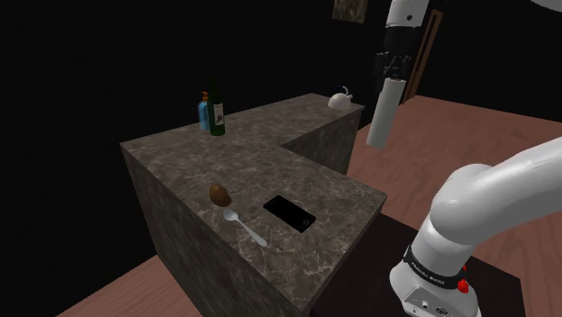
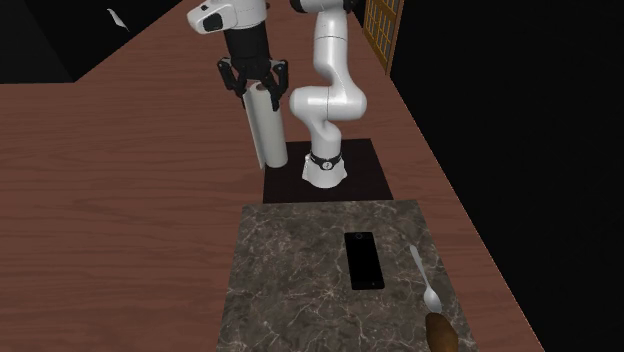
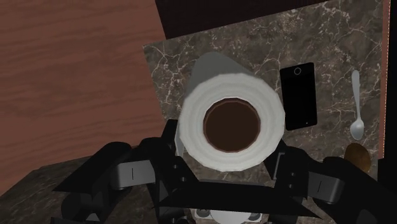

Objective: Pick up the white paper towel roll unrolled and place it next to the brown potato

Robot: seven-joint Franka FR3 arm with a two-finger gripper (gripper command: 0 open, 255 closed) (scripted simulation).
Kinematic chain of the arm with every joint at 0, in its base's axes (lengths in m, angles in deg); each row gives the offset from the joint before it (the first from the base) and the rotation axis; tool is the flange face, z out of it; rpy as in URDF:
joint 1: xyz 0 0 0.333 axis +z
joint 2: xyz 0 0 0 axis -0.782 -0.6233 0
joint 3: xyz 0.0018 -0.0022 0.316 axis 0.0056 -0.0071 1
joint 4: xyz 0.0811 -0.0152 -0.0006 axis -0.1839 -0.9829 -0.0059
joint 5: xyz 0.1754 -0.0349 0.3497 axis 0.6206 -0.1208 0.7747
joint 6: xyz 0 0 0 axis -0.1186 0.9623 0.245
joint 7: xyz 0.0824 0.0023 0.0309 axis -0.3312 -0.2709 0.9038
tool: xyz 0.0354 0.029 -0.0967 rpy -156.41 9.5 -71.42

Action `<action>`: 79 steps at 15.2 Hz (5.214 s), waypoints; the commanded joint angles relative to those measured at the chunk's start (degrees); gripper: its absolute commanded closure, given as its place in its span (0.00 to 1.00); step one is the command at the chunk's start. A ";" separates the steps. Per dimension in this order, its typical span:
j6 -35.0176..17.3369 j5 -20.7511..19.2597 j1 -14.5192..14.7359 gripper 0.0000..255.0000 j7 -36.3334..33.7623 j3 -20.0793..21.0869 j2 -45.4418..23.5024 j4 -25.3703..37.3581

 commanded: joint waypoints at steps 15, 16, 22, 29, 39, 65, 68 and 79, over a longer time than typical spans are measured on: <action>1.50 6.27 4.08 1.00 -8.70 6.26 -13.14 14.11; 1.25 6.78 4.47 1.00 -9.62 6.84 -14.56 15.25; 0.43 9.32 6.75 1.00 -14.85 10.02 -23.92 23.84; 1.76 11.19 9.27 1.00 -20.52 12.97 -37.12 38.61; 1.52 11.80 11.37 1.00 -24.44 14.64 -47.82 49.29; -20.85 11.51 11.77 1.00 -23.36 14.78 -42.19 21.29; -23.13 11.54 11.79 1.00 -23.23 14.80 -42.25 19.05; -31.29 11.78 11.83 1.00 -22.69 14.85 -43.42 12.05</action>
